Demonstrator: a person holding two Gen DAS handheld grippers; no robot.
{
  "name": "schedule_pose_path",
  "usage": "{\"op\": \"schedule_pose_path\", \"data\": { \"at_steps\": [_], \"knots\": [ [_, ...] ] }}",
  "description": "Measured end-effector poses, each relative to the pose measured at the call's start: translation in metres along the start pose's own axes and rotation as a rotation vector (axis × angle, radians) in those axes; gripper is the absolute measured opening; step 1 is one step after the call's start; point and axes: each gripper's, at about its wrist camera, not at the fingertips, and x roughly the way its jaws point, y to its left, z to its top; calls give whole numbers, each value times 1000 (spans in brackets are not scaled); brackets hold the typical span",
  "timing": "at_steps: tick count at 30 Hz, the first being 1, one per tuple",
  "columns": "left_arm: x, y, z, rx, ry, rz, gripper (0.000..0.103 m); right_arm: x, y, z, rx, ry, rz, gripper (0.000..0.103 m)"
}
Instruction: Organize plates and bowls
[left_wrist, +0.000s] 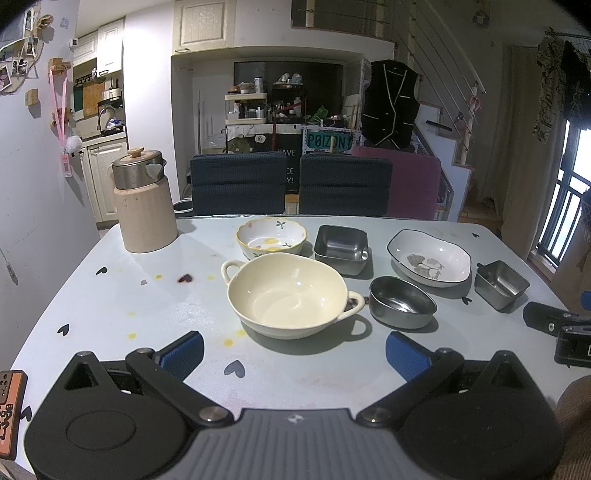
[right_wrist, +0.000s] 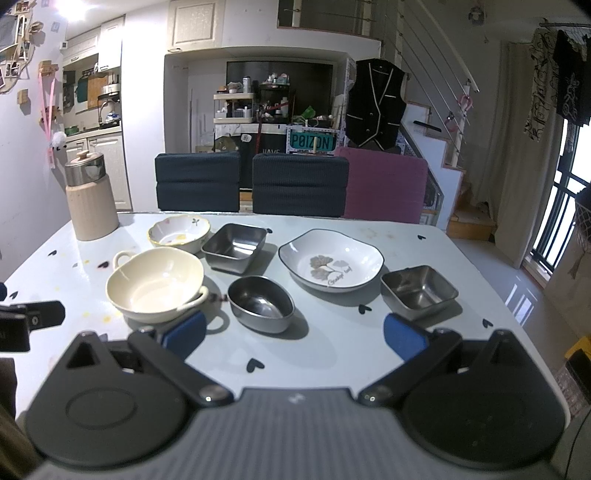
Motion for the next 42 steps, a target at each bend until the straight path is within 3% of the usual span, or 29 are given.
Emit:
{"op": "schedule_pose_path", "data": {
  "at_steps": [31,36,42],
  "knots": [
    [-3,-1,0,0,8,20,103,-2,-3,-1,14,11,-16,103],
    [-1,0,10,-3,-7,34,103,4,-5,1,44,19,-37,103],
    [13,-10,39,31,-34,-34,103,18,-13,13,95,28,-46,103]
  ]
}}
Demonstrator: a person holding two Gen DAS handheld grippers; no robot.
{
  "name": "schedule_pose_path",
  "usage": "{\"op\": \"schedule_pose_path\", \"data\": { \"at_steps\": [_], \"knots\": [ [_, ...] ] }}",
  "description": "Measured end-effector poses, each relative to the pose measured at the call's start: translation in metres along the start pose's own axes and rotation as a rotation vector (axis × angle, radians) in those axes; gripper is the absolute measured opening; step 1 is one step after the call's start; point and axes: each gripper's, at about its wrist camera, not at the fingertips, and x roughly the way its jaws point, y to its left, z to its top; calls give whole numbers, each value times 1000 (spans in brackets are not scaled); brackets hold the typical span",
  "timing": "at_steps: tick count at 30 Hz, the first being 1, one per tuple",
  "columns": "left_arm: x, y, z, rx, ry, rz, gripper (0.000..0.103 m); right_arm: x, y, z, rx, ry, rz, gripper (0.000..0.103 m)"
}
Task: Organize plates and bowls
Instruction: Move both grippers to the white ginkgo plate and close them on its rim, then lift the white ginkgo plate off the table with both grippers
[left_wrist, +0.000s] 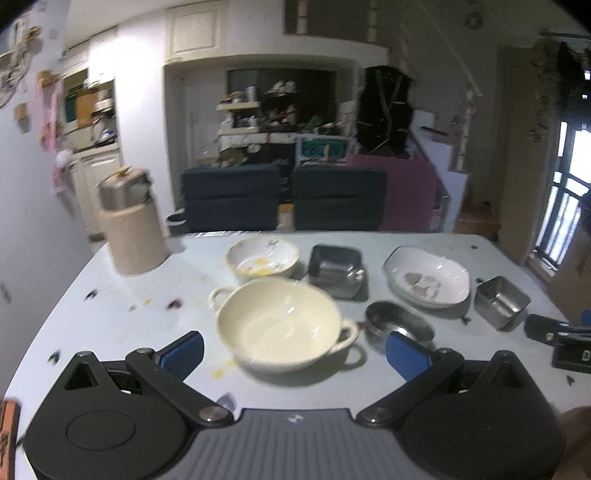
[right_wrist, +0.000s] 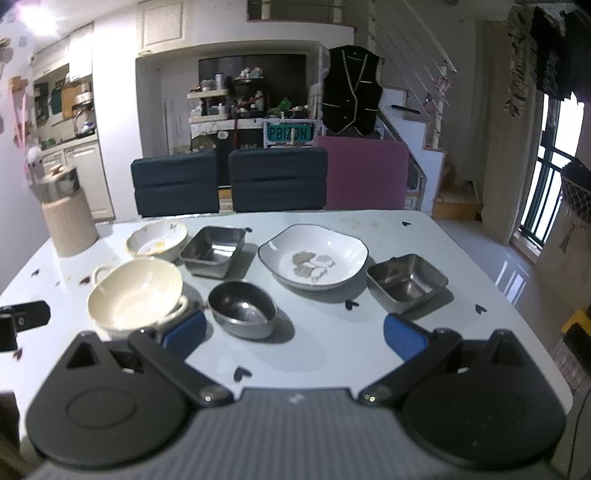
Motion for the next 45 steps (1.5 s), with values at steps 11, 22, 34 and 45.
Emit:
{"op": "schedule_pose_path", "data": {
  "at_steps": [11,22,34,45],
  "knots": [
    [62,-33,69,137,-71,-132,103,46,-42,46,152,-52,14,103],
    [166,-75,107,238,-61,-313,94,142,-101,48,388,-83,88,103],
    [308,-114,106,292,83,-460,64,225,-125,12,681,22,223,79],
    [404,-139,103,317,289,-457,41,268,-128,-6,808,131,145,41]
  ]
}}
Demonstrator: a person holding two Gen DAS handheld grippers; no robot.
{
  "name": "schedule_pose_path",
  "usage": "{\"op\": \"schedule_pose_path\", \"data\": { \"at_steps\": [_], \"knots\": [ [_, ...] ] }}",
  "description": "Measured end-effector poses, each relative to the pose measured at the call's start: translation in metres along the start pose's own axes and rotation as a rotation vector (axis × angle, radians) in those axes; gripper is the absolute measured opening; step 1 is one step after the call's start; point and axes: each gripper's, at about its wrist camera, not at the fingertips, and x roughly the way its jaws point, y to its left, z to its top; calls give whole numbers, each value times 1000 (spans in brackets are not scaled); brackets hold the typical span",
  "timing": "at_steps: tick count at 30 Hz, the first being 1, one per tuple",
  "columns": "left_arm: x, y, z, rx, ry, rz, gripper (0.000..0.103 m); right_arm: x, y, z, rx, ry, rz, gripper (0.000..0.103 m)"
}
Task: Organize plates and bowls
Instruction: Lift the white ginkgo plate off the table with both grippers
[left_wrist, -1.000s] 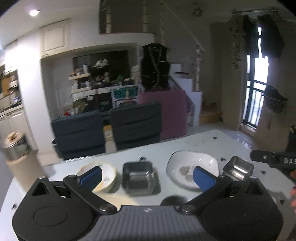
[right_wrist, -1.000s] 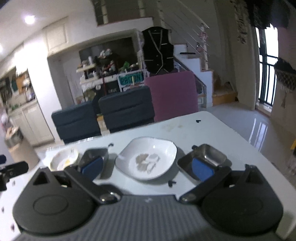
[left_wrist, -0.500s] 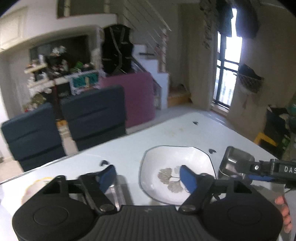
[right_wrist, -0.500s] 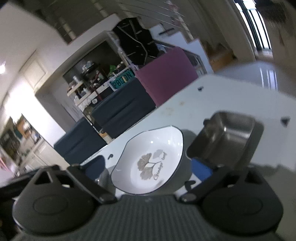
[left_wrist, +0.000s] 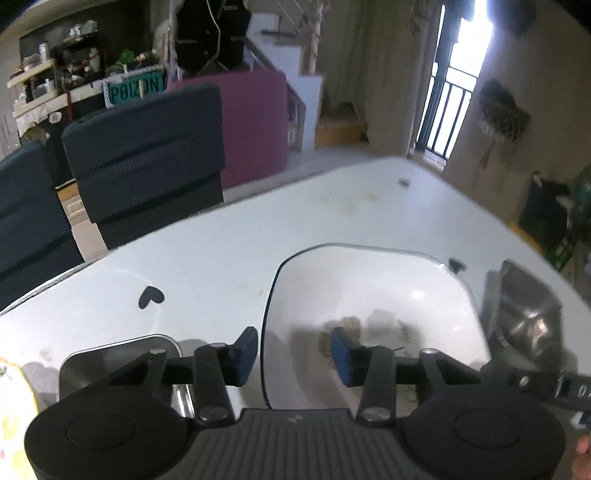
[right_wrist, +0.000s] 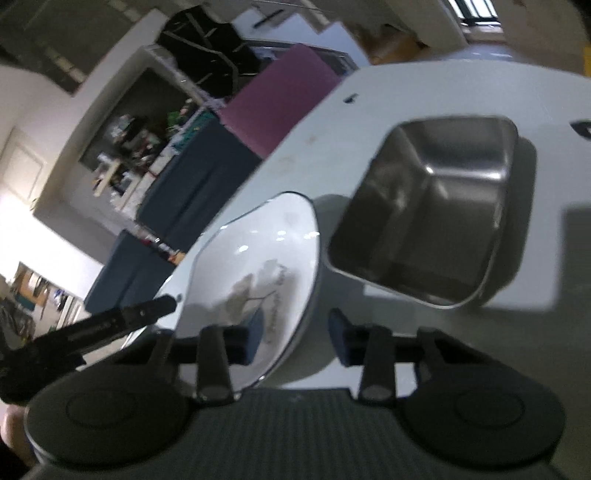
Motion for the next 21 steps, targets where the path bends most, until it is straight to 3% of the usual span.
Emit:
{"op": "schedule_pose_path", "data": {
  "at_steps": [5,8,21],
  "knots": [
    [27,1,6,36,43,27,35,12,-6,7,29,-45,-39,21],
    [38,3,10,51,84,35,23,18,-2,9,35,-46,-45,16],
    [40,31,16,-93,124,-68,18,34,9,22,-10,-19,-91,11]
  ]
}}
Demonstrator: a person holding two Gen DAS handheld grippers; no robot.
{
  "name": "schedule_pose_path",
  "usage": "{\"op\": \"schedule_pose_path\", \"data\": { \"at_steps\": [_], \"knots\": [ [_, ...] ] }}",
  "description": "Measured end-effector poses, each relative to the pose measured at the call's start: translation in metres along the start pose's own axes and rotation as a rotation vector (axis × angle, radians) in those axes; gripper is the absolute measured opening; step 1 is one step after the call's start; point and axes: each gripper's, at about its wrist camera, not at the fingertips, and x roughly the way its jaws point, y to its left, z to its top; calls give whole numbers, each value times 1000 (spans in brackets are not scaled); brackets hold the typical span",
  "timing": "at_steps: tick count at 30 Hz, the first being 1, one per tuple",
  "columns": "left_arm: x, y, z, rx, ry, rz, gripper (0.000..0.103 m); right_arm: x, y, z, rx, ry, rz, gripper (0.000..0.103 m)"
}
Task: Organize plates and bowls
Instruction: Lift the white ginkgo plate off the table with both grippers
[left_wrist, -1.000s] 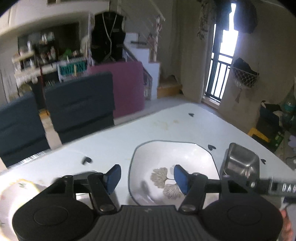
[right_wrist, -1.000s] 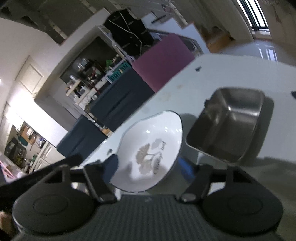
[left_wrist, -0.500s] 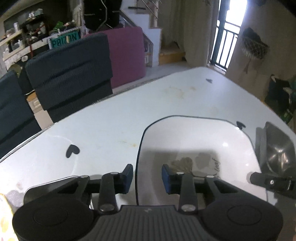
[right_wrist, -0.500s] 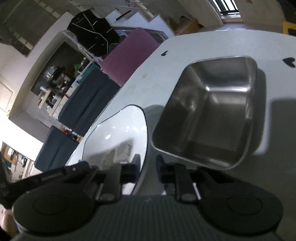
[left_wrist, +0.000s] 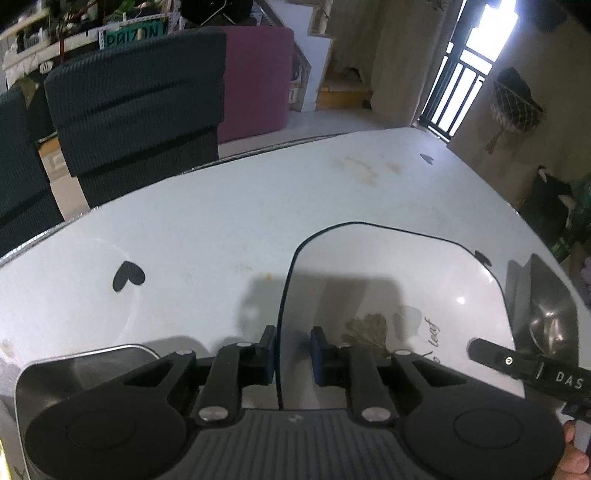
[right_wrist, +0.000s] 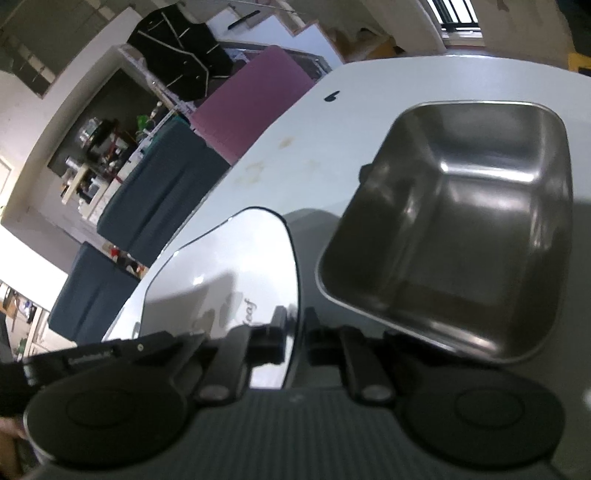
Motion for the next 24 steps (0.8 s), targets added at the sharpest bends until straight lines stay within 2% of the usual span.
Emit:
{"op": "schedule_pose_path", "data": {
  "at_steps": [4,9,11,16,24],
  "knots": [
    [-6,4,-9,-42,-9,-28,15,-1,0,4,-26,19,13,11],
    [-19,-4,-21,-106,-32,-6,15,-10,6,-4,-111,16,-10,14],
    [-26,-2,-21,-130,-53,-19,15,-15,10,-7,-140,10,-16,14],
    [-64,-10,-24,-148,-129,-45,13,-38,18,-4,-195,-38,15,14],
    [-139,-36,-61,-206,-190,2,11,-96,37,-9,-321,-67,84,14]
  ]
}}
